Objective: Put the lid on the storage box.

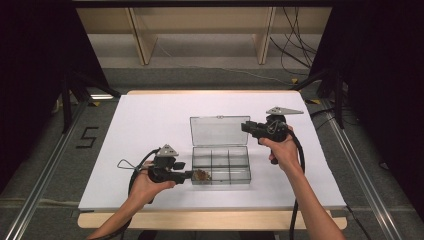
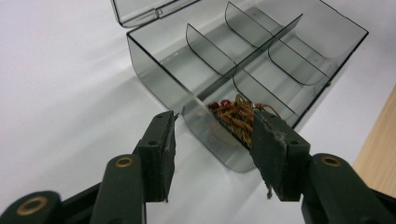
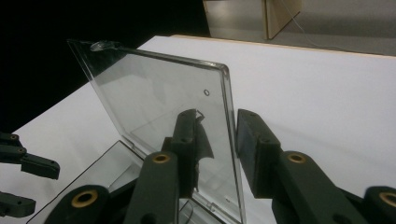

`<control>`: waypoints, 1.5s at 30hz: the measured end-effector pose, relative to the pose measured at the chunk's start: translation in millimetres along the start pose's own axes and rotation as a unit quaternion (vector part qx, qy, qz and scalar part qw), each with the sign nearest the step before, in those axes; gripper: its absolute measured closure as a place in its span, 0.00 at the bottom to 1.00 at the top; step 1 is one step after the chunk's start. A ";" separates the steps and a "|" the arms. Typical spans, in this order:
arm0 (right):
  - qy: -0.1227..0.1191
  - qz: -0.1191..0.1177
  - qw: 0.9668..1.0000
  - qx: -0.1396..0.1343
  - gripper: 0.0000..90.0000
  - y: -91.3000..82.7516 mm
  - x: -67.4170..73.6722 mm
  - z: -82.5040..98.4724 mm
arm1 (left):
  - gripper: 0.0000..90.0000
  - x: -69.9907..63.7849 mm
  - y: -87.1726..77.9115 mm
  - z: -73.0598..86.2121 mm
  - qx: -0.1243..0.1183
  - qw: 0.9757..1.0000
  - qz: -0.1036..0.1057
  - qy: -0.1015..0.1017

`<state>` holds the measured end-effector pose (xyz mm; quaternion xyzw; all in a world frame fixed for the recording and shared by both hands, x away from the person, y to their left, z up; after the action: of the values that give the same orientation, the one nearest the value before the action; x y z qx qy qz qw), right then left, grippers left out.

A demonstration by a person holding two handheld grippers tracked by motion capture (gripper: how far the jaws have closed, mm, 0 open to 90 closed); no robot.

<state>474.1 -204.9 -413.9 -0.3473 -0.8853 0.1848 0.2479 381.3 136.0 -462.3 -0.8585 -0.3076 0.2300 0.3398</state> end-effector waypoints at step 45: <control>-0.079 0.041 0.996 -0.012 0.74 -31.8 34.0 18.2 | 0.44 -15.3 -20.3 52.4 0.009 1.000 -0.007 0.018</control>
<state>425.5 -205.6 -402.1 -0.3706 -0.8893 0.2110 0.1649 331.3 160.5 -479.5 -0.8572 -0.3053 0.2146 0.3550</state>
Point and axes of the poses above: each handheld gripper's, and its own axes: y roughly forward along the jaws, z roughly out of its underside, x roughly to its left, the point moved 1 cm from there along y, roughly forward along the jaws, and after that the axes turned 5 degrees about x, right-handed, at the moved point
